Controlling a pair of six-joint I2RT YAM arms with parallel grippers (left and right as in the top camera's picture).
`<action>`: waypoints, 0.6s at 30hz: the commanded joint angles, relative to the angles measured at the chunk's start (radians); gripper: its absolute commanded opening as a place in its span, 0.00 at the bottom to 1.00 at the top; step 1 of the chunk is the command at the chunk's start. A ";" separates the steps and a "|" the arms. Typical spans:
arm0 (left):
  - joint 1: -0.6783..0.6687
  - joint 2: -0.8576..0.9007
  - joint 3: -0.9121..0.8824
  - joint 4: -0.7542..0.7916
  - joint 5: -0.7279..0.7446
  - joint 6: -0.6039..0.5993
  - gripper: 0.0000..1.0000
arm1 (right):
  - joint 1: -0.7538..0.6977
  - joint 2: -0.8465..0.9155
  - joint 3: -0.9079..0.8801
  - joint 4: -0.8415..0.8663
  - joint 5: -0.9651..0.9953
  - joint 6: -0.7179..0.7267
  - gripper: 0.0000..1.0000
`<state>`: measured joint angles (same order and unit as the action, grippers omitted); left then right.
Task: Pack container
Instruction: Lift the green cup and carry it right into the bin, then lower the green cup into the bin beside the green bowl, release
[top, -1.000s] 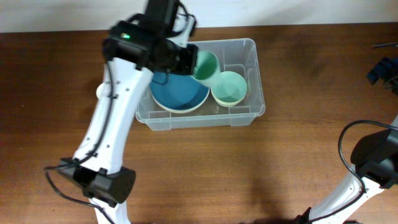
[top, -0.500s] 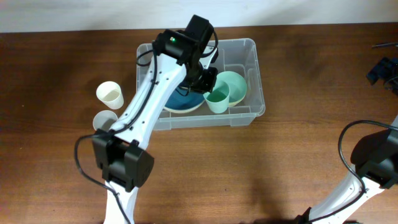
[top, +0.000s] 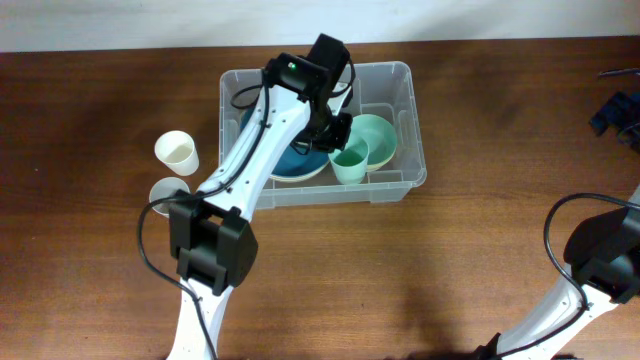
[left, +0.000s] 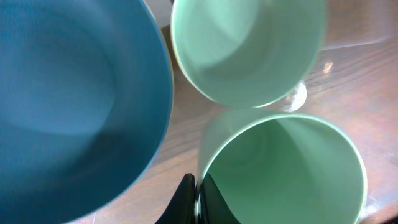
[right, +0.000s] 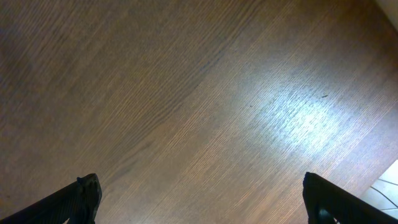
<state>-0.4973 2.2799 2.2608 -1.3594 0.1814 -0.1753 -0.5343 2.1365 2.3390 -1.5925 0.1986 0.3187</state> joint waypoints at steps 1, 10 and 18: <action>0.003 0.048 -0.002 -0.002 -0.014 0.013 0.01 | 0.003 -0.004 -0.001 0.001 0.016 0.011 0.99; 0.003 0.075 -0.003 -0.018 -0.014 0.013 0.01 | 0.003 -0.004 -0.001 0.001 0.016 0.011 0.99; 0.003 0.075 -0.003 0.042 -0.037 0.013 0.03 | 0.003 -0.004 -0.001 0.001 0.016 0.011 0.99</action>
<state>-0.4973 2.3508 2.2566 -1.3346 0.1585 -0.1753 -0.5343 2.1365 2.3390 -1.5925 0.1986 0.3187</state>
